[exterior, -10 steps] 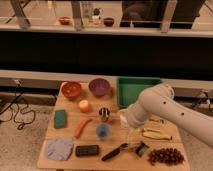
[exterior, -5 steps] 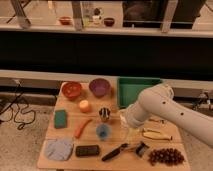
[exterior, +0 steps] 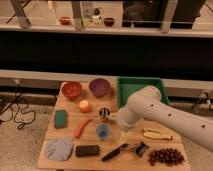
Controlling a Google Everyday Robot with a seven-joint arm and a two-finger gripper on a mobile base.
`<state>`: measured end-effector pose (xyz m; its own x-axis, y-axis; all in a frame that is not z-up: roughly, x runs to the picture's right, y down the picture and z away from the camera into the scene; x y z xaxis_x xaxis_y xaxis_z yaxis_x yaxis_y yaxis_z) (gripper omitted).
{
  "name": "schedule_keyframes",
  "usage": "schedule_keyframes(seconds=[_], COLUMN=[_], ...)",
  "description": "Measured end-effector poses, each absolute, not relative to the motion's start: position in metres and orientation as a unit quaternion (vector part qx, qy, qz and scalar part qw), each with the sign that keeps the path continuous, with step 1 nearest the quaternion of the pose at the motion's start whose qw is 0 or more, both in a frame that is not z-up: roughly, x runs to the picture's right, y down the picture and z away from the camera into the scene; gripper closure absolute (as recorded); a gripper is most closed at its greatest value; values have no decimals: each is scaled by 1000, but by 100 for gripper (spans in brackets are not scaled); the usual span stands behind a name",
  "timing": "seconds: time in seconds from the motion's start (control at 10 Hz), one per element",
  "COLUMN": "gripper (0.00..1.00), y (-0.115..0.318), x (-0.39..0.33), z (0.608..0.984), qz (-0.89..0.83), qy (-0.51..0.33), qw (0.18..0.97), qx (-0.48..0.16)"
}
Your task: Place pepper in tray
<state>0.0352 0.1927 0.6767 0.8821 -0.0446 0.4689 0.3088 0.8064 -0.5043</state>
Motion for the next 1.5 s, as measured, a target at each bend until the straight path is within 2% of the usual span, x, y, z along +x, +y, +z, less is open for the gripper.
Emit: schedule_keyframes(seconds=[0.5, 1.2, 1.5], gripper=[20, 20, 20], y=[213, 214, 229], x=[-45, -45, -63], z=[682, 682, 688], qz=[-148, -147, -166], qy=[-260, -261, -268], qw=[903, 902, 892], qx=[-309, -310, -324])
